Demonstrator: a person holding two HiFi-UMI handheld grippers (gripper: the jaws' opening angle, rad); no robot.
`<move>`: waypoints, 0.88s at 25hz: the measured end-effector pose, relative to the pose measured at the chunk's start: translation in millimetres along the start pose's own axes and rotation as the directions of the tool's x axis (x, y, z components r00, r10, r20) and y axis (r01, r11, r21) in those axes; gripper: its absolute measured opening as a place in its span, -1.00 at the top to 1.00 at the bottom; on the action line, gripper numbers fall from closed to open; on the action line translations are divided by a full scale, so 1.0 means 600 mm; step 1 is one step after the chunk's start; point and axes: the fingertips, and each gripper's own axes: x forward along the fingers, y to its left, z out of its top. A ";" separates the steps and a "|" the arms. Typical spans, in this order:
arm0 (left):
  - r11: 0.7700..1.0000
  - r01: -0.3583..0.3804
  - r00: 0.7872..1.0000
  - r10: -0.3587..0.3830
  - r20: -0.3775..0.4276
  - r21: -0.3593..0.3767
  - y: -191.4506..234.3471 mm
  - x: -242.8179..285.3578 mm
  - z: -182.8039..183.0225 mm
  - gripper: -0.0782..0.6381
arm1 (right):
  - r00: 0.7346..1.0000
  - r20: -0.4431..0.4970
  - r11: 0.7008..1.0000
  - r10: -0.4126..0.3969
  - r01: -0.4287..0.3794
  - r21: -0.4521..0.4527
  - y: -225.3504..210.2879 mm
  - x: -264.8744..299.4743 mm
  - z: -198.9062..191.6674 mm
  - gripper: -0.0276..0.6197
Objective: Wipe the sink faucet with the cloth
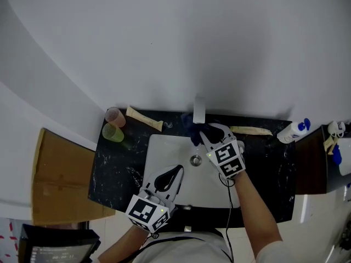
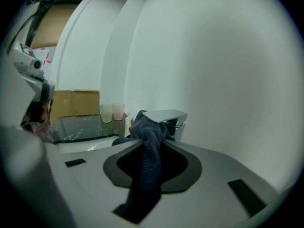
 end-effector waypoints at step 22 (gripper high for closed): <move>0.999 -0.031 1.000 0.031 -0.004 -0.017 0.017 -0.008 -0.013 0.78 | 0.989 -0.086 0.992 0.123 -0.124 0.000 0.002 0.017 -0.007 0.64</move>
